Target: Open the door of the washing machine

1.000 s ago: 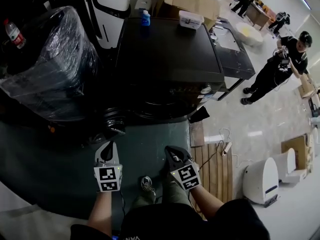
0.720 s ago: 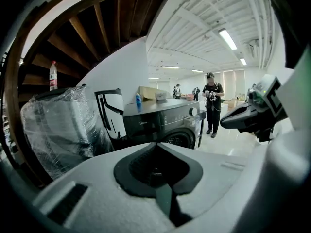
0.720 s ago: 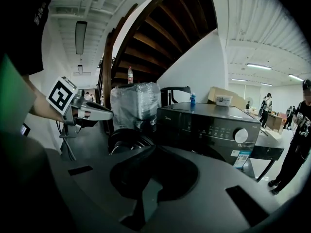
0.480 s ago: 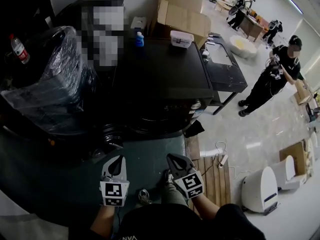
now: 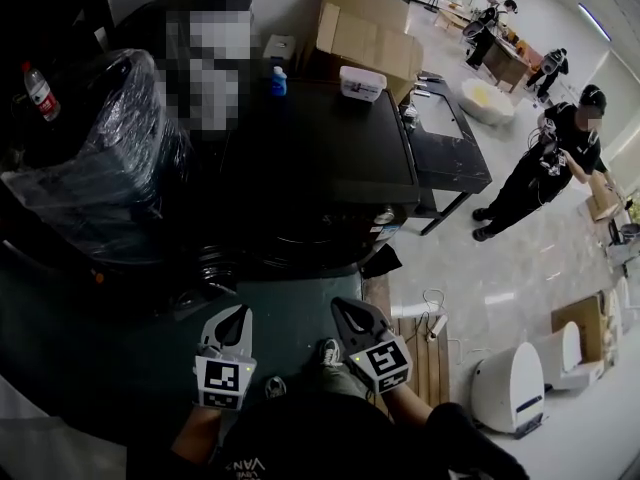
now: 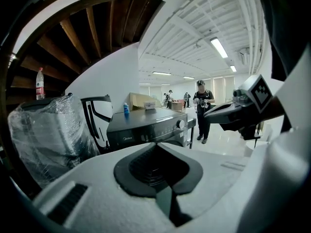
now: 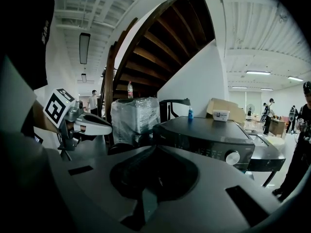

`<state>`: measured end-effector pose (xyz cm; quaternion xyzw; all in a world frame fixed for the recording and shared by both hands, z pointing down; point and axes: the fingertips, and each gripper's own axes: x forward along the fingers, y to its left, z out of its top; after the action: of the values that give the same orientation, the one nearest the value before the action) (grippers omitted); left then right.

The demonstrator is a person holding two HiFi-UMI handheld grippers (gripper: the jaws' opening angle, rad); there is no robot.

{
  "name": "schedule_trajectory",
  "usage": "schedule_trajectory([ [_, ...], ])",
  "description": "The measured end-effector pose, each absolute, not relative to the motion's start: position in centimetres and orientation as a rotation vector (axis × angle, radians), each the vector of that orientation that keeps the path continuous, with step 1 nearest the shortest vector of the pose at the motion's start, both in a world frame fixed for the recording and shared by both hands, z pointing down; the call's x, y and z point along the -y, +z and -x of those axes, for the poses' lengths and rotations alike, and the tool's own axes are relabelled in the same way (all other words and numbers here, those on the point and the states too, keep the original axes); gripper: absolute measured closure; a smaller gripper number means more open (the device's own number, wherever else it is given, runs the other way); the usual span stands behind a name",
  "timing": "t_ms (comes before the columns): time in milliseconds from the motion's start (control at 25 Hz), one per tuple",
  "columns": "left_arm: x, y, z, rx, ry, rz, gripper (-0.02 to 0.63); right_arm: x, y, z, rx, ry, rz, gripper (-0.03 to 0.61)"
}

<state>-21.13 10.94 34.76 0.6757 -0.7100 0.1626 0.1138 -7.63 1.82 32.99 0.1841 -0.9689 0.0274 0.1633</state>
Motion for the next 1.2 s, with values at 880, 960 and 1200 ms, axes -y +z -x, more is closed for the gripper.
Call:
schedule_trajectory([
  [880, -9.7, 32.9, 20.9, 2.156, 0.458, -1.901, 0.597, 0.7, 31.0, 8.2, 2.834, 0.065, -0.427, 0.574],
  [960, -9.7, 33.0, 21.0, 2.157, 0.461, -1.892, 0.597, 0.9, 31.1, 8.3, 2.832, 0.074, -0.423, 0.574],
  [1200, -9.7, 33.3, 21.0, 2.157, 0.459, -1.88, 0.597, 1.2, 31.6, 8.6, 2.827, 0.086, -0.415, 0.574],
])
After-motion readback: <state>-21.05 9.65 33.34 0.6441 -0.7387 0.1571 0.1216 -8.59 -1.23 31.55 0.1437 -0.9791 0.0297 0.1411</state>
